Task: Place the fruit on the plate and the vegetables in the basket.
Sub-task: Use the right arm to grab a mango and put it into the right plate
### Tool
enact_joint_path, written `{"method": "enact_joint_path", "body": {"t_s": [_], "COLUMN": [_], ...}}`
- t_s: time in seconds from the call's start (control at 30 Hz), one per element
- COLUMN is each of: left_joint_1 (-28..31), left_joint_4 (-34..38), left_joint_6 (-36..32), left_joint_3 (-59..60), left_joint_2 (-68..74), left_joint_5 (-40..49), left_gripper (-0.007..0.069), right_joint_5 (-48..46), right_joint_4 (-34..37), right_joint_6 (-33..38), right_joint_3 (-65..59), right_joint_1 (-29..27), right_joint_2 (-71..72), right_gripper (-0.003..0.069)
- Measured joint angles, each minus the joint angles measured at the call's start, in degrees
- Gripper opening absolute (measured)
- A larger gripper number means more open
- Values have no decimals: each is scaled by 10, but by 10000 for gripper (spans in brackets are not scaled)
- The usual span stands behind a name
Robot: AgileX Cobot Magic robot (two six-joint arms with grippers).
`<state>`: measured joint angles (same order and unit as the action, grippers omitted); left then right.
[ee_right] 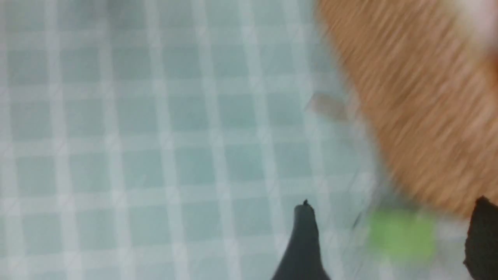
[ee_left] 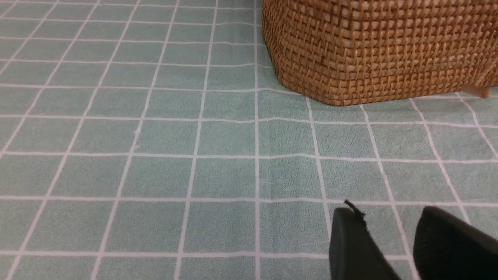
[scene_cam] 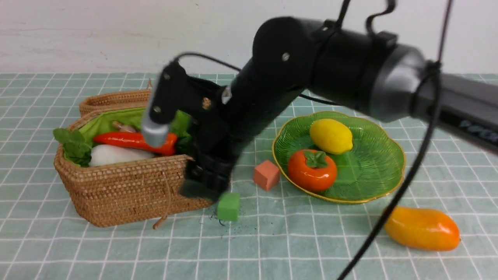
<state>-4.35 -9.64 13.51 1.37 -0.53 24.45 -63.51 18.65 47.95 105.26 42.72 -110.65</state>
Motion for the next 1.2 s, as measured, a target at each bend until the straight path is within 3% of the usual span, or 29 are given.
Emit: {"method": "enact_joint_path", "body": {"t_s": [0.2,0.23,0.27,0.37,0.43,0.53,0.63,0.8,0.93,1.2], "left_joint_1": [0,0,0,0,0,0,0,0,0,0], "left_joint_4": [0,0,0,0,0,0,0,0,0,0], "left_joint_6": [0,0,0,0,0,0,0,0,0,0], "left_joint_3": [0,0,0,0,0,0,0,0,0,0], "left_joint_2": [0,0,0,0,0,0,0,0,0,0], "left_joint_5": [0,0,0,0,0,0,0,0,0,0], "left_gripper": [238,238,238,238,238,238,238,238,238,238], "right_joint_5": [-66,-67,-67,-66,-66,-64,-64,-20,69,83], "right_joint_4": [-82,-110,-116,-153,-153,-153,-156,-180,-176,-163], "right_joint_6": [-135,-186,-192,-286,-294,-263,-188,-122,-47,-16], "right_joint_3": [-42,-72,-81,-175,-205,-300,-363,-389,-390,-391], "right_joint_1": [-36,-66,-70,-179,-210,-292,-334,-341,-341,-341], "right_joint_2": [56,78,81,118,124,141,154,161,162,158], "right_gripper": [514,513,513,513,513,513,514,544,624,670]}}
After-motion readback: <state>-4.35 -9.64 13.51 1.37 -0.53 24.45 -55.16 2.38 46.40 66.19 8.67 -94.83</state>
